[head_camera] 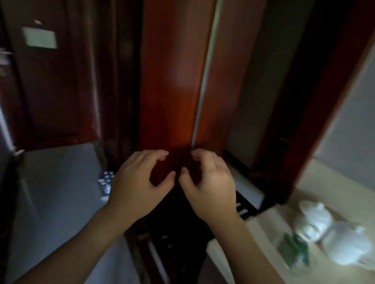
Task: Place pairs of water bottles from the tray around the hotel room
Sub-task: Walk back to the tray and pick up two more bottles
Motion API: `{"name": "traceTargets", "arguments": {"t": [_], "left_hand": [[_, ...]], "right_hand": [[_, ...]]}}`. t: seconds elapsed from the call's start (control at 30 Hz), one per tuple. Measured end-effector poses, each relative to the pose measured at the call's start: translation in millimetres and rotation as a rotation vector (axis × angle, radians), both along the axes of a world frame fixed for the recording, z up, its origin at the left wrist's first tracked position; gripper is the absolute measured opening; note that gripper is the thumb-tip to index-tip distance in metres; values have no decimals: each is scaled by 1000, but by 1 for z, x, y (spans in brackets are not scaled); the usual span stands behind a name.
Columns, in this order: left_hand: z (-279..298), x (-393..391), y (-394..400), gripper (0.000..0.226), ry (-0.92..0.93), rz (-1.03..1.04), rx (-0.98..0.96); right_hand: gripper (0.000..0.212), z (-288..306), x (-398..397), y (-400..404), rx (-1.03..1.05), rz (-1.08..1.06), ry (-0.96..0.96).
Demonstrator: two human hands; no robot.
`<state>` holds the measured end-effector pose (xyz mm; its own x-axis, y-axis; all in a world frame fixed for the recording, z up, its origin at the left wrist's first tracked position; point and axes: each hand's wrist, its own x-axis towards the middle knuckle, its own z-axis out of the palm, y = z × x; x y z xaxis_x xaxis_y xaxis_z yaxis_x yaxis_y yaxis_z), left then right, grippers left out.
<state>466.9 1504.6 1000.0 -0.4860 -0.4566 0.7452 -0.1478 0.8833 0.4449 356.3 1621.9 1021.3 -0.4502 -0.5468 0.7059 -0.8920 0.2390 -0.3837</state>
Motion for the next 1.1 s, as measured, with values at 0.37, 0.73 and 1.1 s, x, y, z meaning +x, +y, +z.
{"name": "traceTargets", "arguments": {"t": [0.37,0.73,1.1], "left_hand": [[-17,149,-164,39,-9,305,206],[-47,142,-305,42,-39,415,269],[-15,40,-495,48,-94,451,169]], "right_hand": [[39,-11,98,-200,42,391,-123],[33,-49,49,-349,85,449,-246],[36,-46,-65,-556,149,494,-202]]}}
